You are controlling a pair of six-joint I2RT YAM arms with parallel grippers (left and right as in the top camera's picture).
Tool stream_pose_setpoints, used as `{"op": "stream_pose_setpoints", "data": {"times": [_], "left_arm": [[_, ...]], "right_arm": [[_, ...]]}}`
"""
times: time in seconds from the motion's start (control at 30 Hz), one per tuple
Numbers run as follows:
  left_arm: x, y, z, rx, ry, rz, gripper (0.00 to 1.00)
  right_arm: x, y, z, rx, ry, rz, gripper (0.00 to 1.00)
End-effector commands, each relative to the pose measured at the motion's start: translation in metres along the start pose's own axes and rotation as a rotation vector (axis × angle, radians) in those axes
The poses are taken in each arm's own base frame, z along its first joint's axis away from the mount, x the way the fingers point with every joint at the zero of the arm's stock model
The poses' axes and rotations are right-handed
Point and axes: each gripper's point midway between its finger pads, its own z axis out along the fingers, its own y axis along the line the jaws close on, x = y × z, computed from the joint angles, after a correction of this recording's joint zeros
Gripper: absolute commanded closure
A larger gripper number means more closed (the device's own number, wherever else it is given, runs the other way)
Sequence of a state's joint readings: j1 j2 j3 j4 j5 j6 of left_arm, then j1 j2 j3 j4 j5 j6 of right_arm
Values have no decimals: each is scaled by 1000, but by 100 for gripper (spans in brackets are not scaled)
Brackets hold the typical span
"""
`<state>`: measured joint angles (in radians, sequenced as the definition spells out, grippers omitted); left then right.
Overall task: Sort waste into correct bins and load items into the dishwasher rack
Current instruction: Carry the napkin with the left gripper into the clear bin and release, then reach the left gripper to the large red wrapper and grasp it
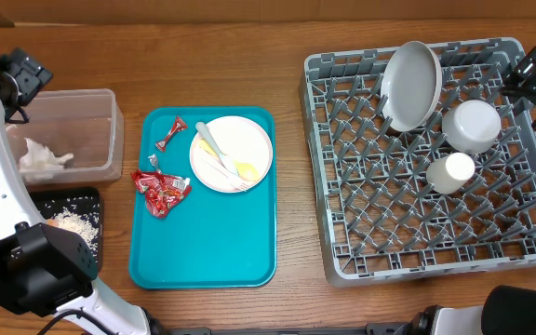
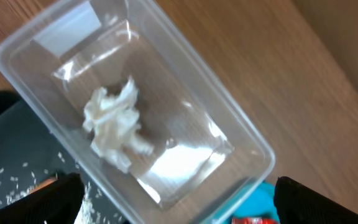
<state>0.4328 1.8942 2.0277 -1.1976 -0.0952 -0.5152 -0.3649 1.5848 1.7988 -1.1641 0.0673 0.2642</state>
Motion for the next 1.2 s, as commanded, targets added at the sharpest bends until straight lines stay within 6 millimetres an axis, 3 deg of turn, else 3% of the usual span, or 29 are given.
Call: {"op": "stream_pose_setpoints", "data": {"times": [0.0, 0.13, 0.23, 0.3, 0.5, 0.6, 0.7, 0.83, 1.03, 1.17], "left_arm": [[15, -18, -21, 119, 54, 28, 0], [50, -54, -44, 323, 198, 47, 4], [93, -80, -67, 481, 398, 65, 7], [112, -77, -69, 438, 460, 83, 7], [168, -24, -62, -52, 541, 24, 11], [198, -29, -57, -127, 584, 6, 12], [228, -33, -47, -206, 612, -61, 11], [255, -33, -27, -281, 608, -148, 8], [267, -12, 7, -405, 541, -334, 3], [274, -7, 35, -387, 528, -389, 0]], "right_arm": [[-8, 2, -10, -4, -37, -3, 0], [-8, 2, -10, -4, -37, -3, 0], [-8, 2, -10, -4, -37, -4, 0], [-8, 2, -10, -4, -37, -3, 0], [-8, 2, -10, -4, -37, -3, 0], [-8, 2, -10, -4, -37, -3, 0], [-8, 2, -10, -4, -37, -3, 0], [-8, 2, -10, -4, -37, -3, 0], [-8, 2, -10, -4, -37, -3, 0], [-8, 2, -10, -4, -37, -3, 0]]}}
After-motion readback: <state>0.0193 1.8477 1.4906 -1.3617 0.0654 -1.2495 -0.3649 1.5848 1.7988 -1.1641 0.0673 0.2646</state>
